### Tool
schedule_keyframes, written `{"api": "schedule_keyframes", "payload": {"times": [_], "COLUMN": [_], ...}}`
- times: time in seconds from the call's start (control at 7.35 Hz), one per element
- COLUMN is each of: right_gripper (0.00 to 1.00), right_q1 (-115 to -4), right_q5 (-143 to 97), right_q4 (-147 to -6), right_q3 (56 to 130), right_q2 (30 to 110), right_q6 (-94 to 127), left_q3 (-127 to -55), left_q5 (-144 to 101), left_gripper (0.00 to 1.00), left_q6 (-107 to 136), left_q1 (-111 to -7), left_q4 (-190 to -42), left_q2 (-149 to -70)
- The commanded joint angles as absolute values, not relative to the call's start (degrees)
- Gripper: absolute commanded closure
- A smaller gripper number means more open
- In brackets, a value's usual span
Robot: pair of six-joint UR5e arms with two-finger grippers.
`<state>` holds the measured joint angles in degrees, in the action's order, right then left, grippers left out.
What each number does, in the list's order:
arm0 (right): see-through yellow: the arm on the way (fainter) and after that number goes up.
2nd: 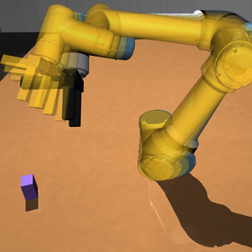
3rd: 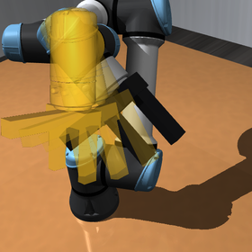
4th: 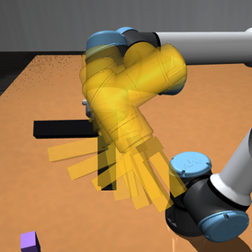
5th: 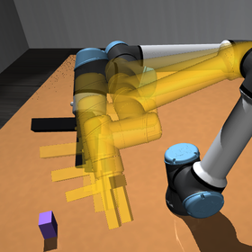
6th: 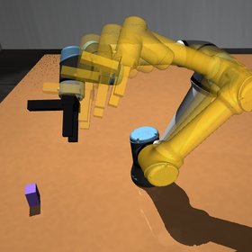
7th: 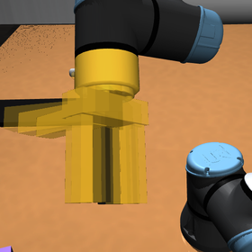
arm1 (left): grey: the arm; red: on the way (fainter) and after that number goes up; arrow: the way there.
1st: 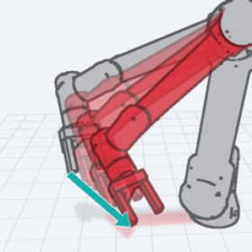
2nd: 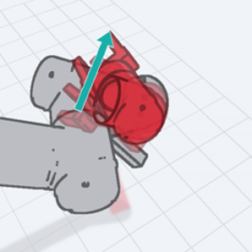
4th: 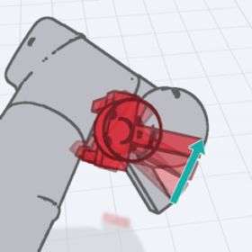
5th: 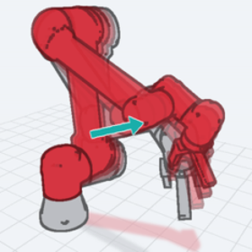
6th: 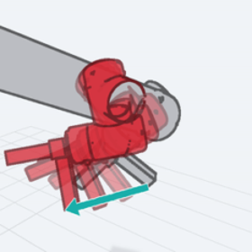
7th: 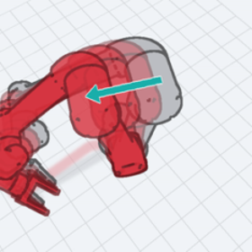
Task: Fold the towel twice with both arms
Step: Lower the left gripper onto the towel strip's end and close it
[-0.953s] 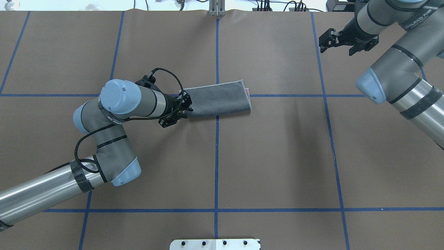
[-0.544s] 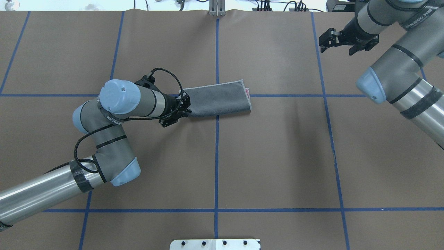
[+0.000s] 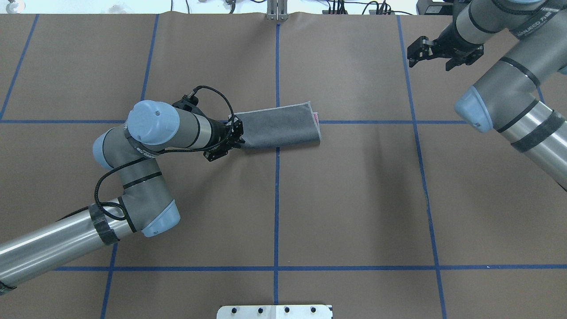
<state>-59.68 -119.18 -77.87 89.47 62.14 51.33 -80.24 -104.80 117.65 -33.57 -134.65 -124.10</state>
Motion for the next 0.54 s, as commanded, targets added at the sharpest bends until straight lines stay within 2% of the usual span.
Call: {"api": "schedule_keyframes", "payload": {"times": [0.0,0.41], "right_gripper": [0.00,0.00], "right_q1": [-59.68,-59.76], "right_q5": [-119.18,-119.18], "right_q4": [-77.87,-77.87], "right_q3": [89.47,89.47], "right_q2": [62.14,62.23], "right_q6": [51.33,51.33], "left_q3": [-80.24,-80.24], "left_q5": [-104.77,-104.68], "left_gripper": [0.84,0.99], "left_q6": [115.59,115.31], "left_q1": [-33.57,-33.49], "left_q4": [-134.65,-134.47], "left_q2": [-124.19,-125.85]}}
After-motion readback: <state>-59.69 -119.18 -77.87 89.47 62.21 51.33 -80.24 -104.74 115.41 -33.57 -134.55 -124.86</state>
